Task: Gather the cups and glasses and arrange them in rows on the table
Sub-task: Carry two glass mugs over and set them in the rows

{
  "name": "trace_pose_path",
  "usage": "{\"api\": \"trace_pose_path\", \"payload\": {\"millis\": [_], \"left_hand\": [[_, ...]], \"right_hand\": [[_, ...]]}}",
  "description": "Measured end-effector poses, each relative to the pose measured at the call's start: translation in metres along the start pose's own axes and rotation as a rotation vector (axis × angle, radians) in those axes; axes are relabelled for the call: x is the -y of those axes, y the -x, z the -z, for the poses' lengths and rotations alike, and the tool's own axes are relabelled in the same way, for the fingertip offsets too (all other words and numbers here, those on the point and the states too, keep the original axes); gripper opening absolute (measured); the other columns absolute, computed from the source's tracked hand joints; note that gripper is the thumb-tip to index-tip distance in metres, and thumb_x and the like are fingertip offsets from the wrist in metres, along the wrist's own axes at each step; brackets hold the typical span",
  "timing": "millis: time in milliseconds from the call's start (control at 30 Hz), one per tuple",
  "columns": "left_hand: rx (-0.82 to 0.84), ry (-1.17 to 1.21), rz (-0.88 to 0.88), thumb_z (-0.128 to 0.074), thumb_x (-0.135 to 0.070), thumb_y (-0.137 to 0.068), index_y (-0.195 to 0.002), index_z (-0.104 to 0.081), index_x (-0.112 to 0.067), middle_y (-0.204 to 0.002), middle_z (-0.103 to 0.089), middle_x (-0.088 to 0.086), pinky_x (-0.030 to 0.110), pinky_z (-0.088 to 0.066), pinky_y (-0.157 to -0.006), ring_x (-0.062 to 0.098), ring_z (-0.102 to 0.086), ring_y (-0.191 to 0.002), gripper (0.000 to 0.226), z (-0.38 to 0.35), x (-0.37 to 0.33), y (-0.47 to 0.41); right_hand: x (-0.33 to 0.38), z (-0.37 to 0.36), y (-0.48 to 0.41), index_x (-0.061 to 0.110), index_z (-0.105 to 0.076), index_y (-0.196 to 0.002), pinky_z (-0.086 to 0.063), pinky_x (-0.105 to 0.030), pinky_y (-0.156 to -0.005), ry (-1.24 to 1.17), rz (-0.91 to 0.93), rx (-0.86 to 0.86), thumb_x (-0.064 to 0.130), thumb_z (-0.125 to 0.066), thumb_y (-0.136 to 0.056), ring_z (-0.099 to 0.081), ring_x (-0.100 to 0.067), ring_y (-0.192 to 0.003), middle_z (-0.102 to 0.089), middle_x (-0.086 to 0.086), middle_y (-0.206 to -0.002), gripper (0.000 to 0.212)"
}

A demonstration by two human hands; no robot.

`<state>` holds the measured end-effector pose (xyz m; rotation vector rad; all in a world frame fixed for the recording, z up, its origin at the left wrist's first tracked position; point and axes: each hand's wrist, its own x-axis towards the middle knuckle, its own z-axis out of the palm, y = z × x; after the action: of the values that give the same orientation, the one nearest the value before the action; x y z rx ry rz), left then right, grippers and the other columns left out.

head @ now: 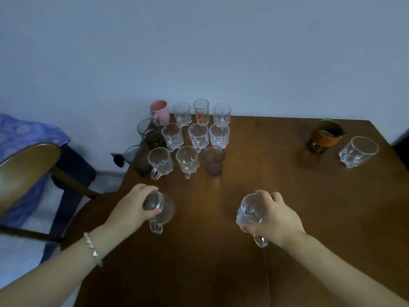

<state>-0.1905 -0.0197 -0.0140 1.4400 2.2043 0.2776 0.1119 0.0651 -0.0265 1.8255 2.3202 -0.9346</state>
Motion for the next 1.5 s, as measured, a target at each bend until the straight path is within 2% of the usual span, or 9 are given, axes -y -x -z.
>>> {"api": "trace_pose_path", "payload": {"millis": [300,500,667,867,1100,1233,1367,1433,1500], "left_hand": [[0.015,-0.013,0.0,-0.071,-0.018,-0.082,-0.135,-0.048,-0.012,-0.136,-0.046,0.008,0.042,-0.046,-0.1,0.029,-0.052,-0.119,0.057,0.035,0.12,-0.056],[0.03,0.048,-0.026,-0.071,-0.017,-0.082,-0.135,-0.049,-0.011,-0.137,-0.046,0.009,0.042,-0.043,-0.103,0.03,-0.05,-0.122,0.057,0.035,0.138,-0.082],[0.031,0.058,-0.048,-0.069,-0.015,-0.083,-0.137,-0.047,-0.013,-0.141,-0.043,0.007,0.037,-0.042,-0.102,0.028,-0.048,-0.125,0.058,0.033,0.142,-0.091],[0.047,0.1,-0.04,-0.066,-0.012,-0.086,-0.14,-0.043,-0.014,-0.149,-0.035,0.006,0.034,-0.04,-0.105,0.027,-0.043,-0.131,0.059,0.027,0.148,-0.096],[0.025,0.094,-0.025,-0.066,-0.015,-0.086,-0.141,-0.041,-0.018,-0.151,-0.033,0.004,0.034,-0.039,-0.107,0.025,-0.038,-0.136,0.061,0.023,0.149,-0.101],[0.037,0.074,-0.04,-0.062,-0.017,-0.089,-0.145,-0.034,-0.019,-0.155,-0.027,0.003,0.036,-0.038,-0.109,0.025,-0.032,-0.14,0.063,0.022,0.145,-0.097],[0.066,-0.189,-0.039,-0.055,-0.032,-0.092,-0.15,-0.011,-0.028,-0.161,0.001,0.005,0.052,-0.013,-0.117,0.028,0.001,-0.149,0.074,0.025,0.123,-0.086],[0.03,-0.276,-0.138,-0.05,-0.033,-0.094,-0.15,-0.018,-0.024,-0.161,-0.007,0.007,0.048,-0.01,-0.119,0.025,-0.002,-0.149,0.065,0.028,0.098,-0.081],[0.085,-0.243,-0.25,-0.048,-0.031,-0.095,-0.146,-0.028,-0.023,-0.155,-0.026,0.003,0.039,-0.026,-0.115,0.022,-0.023,-0.144,0.056,0.026,0.063,-0.076]], "right_hand": [[0.109,-0.081,0.003,0.03,-0.028,-0.136,-0.052,-0.025,-0.069,-0.031,-0.109,0.027,0.053,-0.075,-0.064,-0.058,-0.018,-0.096,-0.039,0.001,-0.124,0.089],[0.162,-0.118,-0.012,0.013,-0.028,-0.135,-0.049,-0.028,-0.07,-0.052,-0.257,-0.007,0.061,-0.067,-0.067,-0.059,-0.023,-0.1,-0.04,-0.005,-0.125,0.092],[0.213,-0.14,-0.054,0.012,-0.027,-0.132,-0.048,-0.029,-0.063,-0.043,-0.284,-0.044,0.06,-0.065,-0.072,-0.061,-0.026,-0.098,-0.037,-0.007,-0.124,0.085],[0.257,-0.162,-0.103,0.011,-0.028,-0.132,-0.052,-0.032,-0.075,-0.004,-0.279,-0.057,0.056,-0.07,-0.071,-0.059,-0.026,-0.105,-0.037,-0.009,-0.125,0.087],[0.256,-0.174,-0.11,0.015,-0.015,-0.144,-0.053,-0.03,-0.088,-0.016,-0.157,-0.005,0.054,-0.071,-0.072,-0.052,-0.024,-0.118,-0.03,-0.009,-0.137,0.099],[0.238,-0.157,-0.101,0.014,-0.001,-0.15,-0.048,-0.032,-0.097,-0.076,-0.088,0.143,0.053,-0.075,-0.069,-0.046,-0.024,-0.129,-0.02,-0.008,-0.152,0.117],[0.198,-0.125,-0.095,0.013,-0.026,-0.145,-0.043,-0.037,-0.103,0.055,-0.03,0.33,0.04,-0.069,-0.081,-0.045,-0.026,-0.129,-0.04,-0.01,-0.146,0.082],[0.172,-0.109,-0.092,0.014,-0.038,-0.139,-0.044,-0.037,-0.101,0.119,-0.047,0.435,0.036,-0.066,-0.084,-0.05,-0.027,-0.123,-0.049,-0.009,-0.138,0.065],[0.145,-0.095,-0.085,0.014,-0.039,-0.139,-0.043,-0.037,-0.101,0.142,-0.087,0.486,0.036,-0.063,-0.086,-0.049,-0.027,-0.124,-0.05,-0.008,-0.139,0.062]]}}
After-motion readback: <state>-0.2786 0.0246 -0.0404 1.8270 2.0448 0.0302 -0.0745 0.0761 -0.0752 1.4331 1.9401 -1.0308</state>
